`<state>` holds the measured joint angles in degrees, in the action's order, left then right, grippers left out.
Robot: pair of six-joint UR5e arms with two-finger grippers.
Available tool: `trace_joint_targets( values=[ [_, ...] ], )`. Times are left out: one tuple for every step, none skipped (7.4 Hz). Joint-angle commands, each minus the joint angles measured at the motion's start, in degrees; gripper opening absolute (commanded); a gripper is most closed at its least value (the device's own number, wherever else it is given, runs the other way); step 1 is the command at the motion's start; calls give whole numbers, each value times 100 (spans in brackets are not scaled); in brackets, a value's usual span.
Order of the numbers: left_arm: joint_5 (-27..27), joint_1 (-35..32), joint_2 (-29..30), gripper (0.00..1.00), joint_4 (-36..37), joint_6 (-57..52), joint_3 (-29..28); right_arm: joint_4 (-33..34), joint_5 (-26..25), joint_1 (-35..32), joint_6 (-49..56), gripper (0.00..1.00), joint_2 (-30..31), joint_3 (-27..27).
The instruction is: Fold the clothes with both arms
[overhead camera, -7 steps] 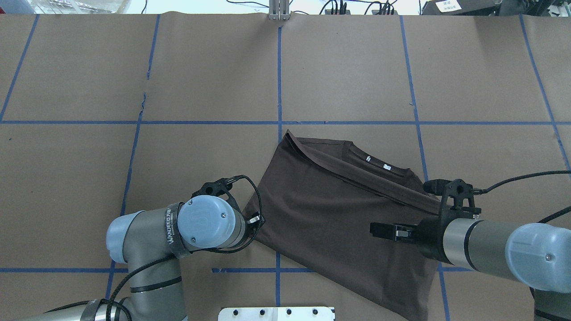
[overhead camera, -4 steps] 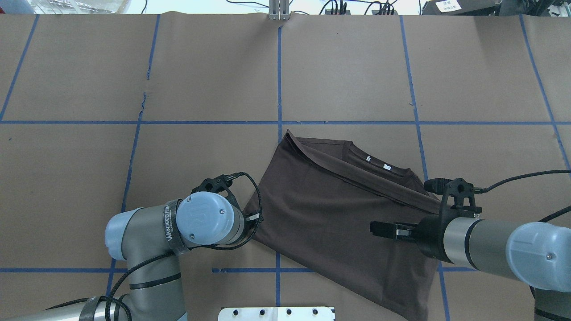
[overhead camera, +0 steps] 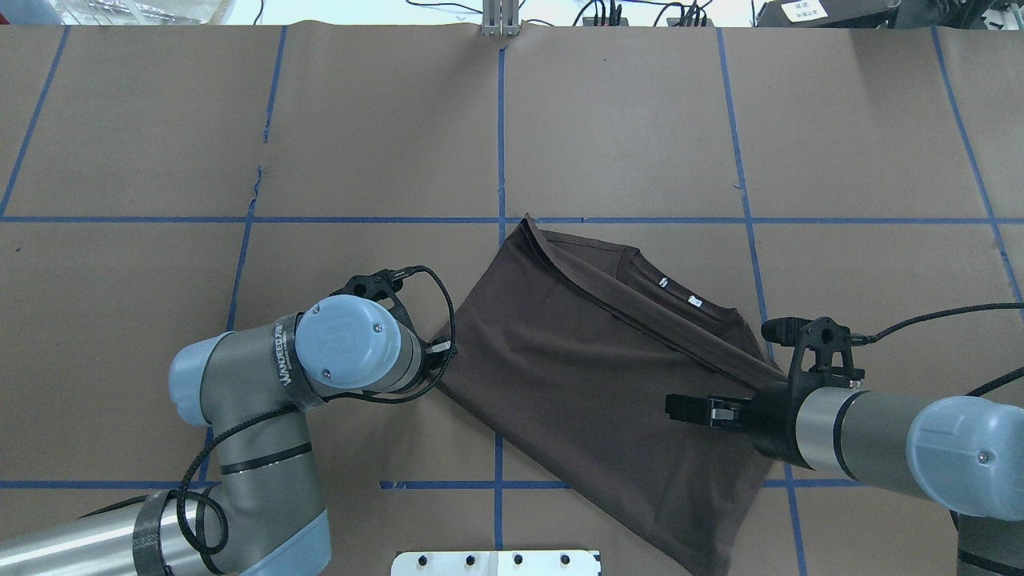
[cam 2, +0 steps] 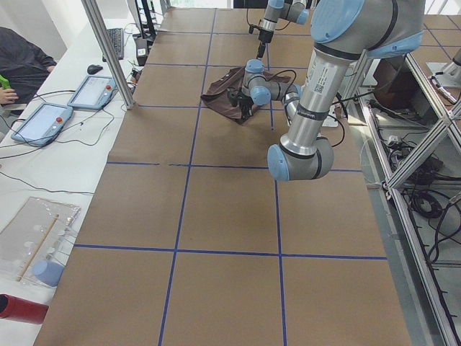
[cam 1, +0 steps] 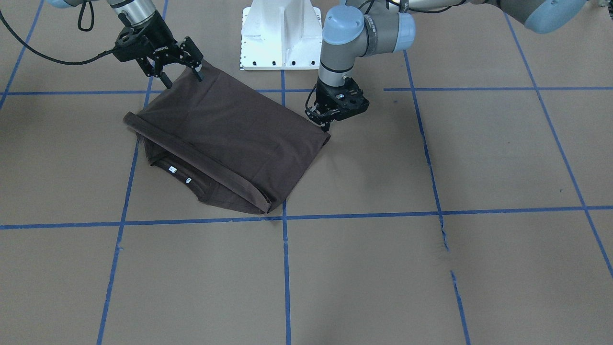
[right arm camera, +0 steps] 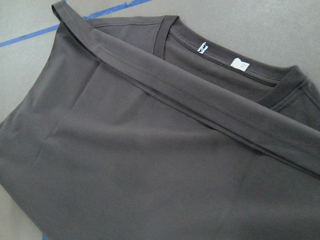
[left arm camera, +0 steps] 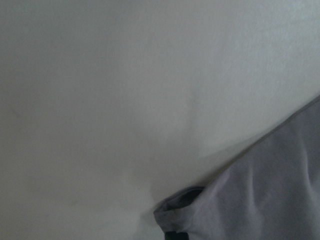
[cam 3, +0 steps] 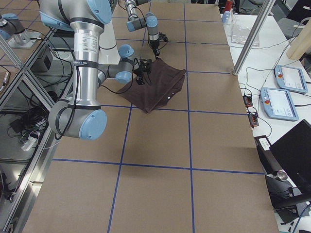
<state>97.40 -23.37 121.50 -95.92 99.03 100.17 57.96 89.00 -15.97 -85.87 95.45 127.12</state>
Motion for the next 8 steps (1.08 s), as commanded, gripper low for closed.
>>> trace_joint_targets(
  values=[
    [-2, -744, 14, 0, -276, -688, -583, -21, 3, -2, 0, 100, 0, -29],
    [7, -1087, 110, 0, -583, -944, -1012, -21, -6, -20, 0, 100, -96, -29],
    [7, -1447, 546, 0, -795, -1312, -1634, -13, -6, -29, 0, 100, -131, -38],
    [-2, -1660, 994, 0, -1145, -1507, -2354, -12, -6, -37, 0, 100, -132, -38],
    [-2, -1827, 1390, 0, -1662, -1631, -3058, -12, -6, -38, 0, 100, -132, -47],
    [-19, -1881, 1725, 0, -2163, -1702, -3726, -12, -6, -38, 0, 100, -219, -108],
    [-37, -1908, 1928, 0, -2664, -1772, -4220, -12, -6, -38, 0, 100, -342, -221],
    [-46, -1917, 1957, 0, -2869, -1877, -4329, -4, -6, -38, 0, 100, -404, -257]
  ],
)
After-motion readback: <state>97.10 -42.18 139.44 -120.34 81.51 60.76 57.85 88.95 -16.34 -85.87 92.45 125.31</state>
